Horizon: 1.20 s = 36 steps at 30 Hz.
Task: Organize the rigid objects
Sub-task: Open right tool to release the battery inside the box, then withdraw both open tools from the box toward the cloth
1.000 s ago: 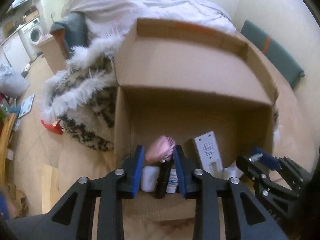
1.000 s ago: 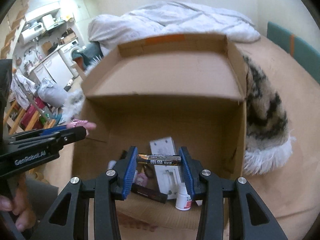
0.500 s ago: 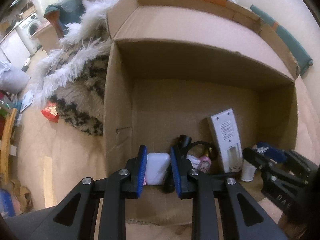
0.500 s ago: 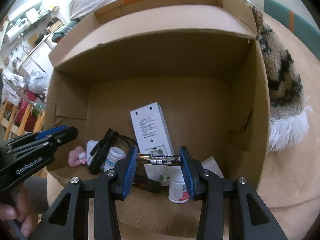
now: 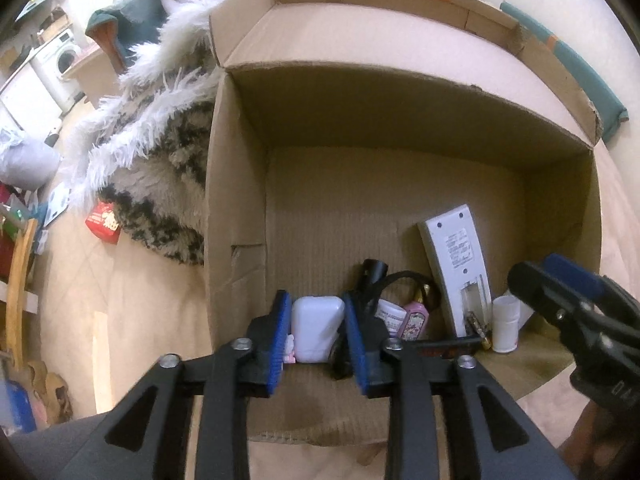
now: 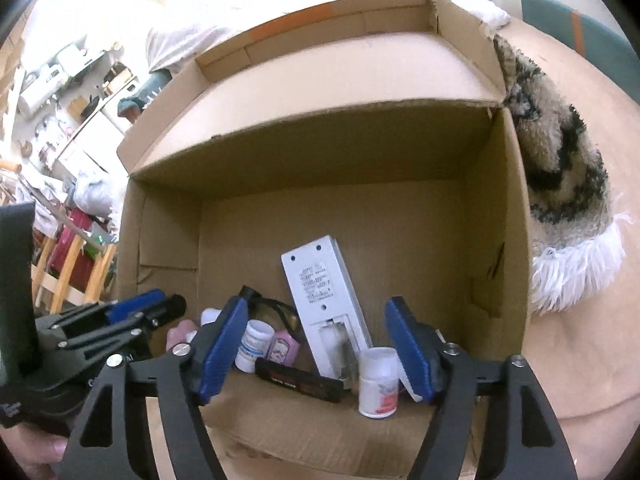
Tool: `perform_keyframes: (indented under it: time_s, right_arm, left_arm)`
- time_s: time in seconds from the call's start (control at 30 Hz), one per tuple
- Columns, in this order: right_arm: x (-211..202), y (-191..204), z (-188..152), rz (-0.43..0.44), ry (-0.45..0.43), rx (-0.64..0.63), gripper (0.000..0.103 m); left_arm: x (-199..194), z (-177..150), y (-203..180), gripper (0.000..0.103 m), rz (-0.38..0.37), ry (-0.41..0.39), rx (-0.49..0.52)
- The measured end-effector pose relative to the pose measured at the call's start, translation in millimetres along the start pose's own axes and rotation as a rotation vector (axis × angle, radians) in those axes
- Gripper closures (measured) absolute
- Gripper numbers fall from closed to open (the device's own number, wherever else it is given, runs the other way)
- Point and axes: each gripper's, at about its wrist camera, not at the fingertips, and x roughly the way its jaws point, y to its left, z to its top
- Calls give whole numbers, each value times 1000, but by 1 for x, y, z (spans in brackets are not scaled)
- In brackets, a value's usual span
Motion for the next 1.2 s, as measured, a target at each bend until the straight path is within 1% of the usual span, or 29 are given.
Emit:
perform_keyframes:
  time_s: [0.1,0.17,0.23,0.33,0.4,0.43,0.57,0.63,0.77,0.97,1.07,1.2]
  right_arm:
    - [3,-1,2,5,10,15,23]
    - [3,-1,3,-3,12,14,23]
    - [2,0,2,-5,11,12,23]
    - [-2,0,-1,-22,-13,5,22]
    - [-5,0,0,-24,-28,7,7]
    - [-7,0,1,-16,-42,14,0]
    - [-13,-2,3,-9,-71,27,0]
    - [-12,-2,4,-8,-71,27,0]
    - [-13,-2,2,-8,-61,26,0]
    - [-18,2,4,-15,-82,12,0]
    - [-24,3,3,-19,-95,7,0]
    - [-36,3,-1,-17,-108,13,0]
  left_arm:
    - [-3,-1,0,60,7,-15,1]
    - [-5,0,-1,56,9,-24,8]
    - [-4,1,-1,52,-6,-21,8]
    - [-5,0,-1,47,-23,-24,6]
    - [-6,0,-3,43,-24,-32,16]
    - [-8,0,-4,42,-24,-39,21]
    - [-13,1,-5,40,-12,-68,26]
    - [-15,2,-4,39,-14,-74,21]
    - [-14,1,-1,39,-21,-71,13]
    - [-19,-2,-3,39,-23,-73,24]
    - [-22,-3,0,39,-50,-56,6]
    - [-29,-5,5,39,-50,-43,-27]
